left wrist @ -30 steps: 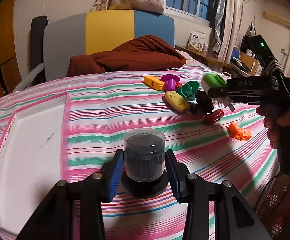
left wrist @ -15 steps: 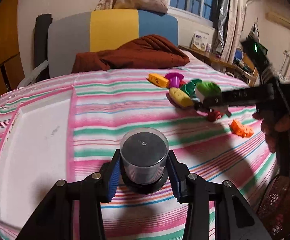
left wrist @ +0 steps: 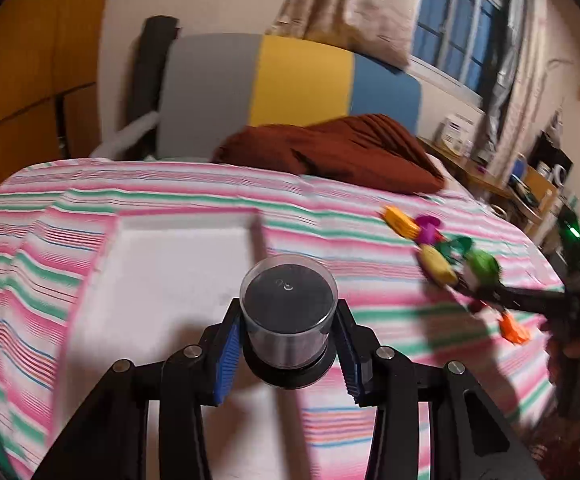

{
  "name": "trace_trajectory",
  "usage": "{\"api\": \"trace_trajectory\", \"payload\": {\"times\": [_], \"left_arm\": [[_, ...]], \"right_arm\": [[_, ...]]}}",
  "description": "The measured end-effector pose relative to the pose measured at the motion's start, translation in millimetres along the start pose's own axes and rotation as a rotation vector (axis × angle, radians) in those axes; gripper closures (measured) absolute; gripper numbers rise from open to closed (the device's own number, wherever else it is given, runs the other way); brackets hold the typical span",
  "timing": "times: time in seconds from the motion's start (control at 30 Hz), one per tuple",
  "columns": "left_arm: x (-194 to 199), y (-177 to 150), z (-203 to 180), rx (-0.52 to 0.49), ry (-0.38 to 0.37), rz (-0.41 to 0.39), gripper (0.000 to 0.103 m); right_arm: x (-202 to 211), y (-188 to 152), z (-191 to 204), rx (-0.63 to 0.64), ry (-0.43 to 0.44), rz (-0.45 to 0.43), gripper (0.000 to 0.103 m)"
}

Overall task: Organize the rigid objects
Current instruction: 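Set the black cup on the white tray, open the left tool while the right tool carries the green device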

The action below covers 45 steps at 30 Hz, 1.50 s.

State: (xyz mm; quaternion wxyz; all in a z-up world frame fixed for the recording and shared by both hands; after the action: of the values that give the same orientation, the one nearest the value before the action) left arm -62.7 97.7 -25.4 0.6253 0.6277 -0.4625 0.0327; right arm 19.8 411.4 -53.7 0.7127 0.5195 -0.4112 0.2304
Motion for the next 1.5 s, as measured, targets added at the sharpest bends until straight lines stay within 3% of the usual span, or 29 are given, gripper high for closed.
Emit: {"api": "trace_trajectory", "payload": {"times": [0.43, 0.8, 1.03, 1.1, 1.27, 1.33, 1.5], "left_arm": [[-49.1, 40.1, 106.0, 0.104, 0.12, 0.05, 0.059], [-95.4, 56.9, 141.0, 0.13, 0.194, 0.125, 0.059], [-108.0, 61.2, 149.7, 0.129, 0.212, 0.123, 0.059], [-108.7, 61.4, 150.1, 0.129, 0.215, 0.123, 0.056], [-88.7, 58.5, 154.3, 0.181, 0.199, 0.088, 0.025], [-72.2, 55.2, 154.4, 0.195, 0.198, 0.056, 0.022], [-26.5, 32.2, 149.5, 0.201, 0.22, -0.014, 0.005]], "right_arm": [[-0.4, -6.8, 73.3, 0.098, 0.091, -0.021, 0.051], [-1.3, 2.2, 144.7, 0.142, 0.223, -0.012, 0.051], [-3.4, 10.1, 185.3, 0.191, 0.271, -0.001, 0.051], [-1.9, 10.2, 193.8, 0.2, 0.282, 0.003, 0.051], [-1.7, 12.1, 222.2, 0.248, 0.3, 0.017, 0.051], [-3.7, 14.0, 232.5, 0.262, 0.302, 0.028, 0.051], [-17.2, 22.6, 257.1, 0.274, 0.316, 0.065, 0.051]]}}
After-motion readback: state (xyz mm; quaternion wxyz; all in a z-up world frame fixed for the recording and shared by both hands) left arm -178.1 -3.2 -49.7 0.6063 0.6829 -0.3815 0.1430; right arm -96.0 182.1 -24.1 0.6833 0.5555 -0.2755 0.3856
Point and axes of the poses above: each gripper's, at about its wrist camera, not at the fingertips, and x roughly against the way its jaws point, z to its left, y to its top, the point moved 3 cm from there along -x, roughly the way its jaws point, and after that the axes turned 3 degrees about -y, right-handed, at the moved point
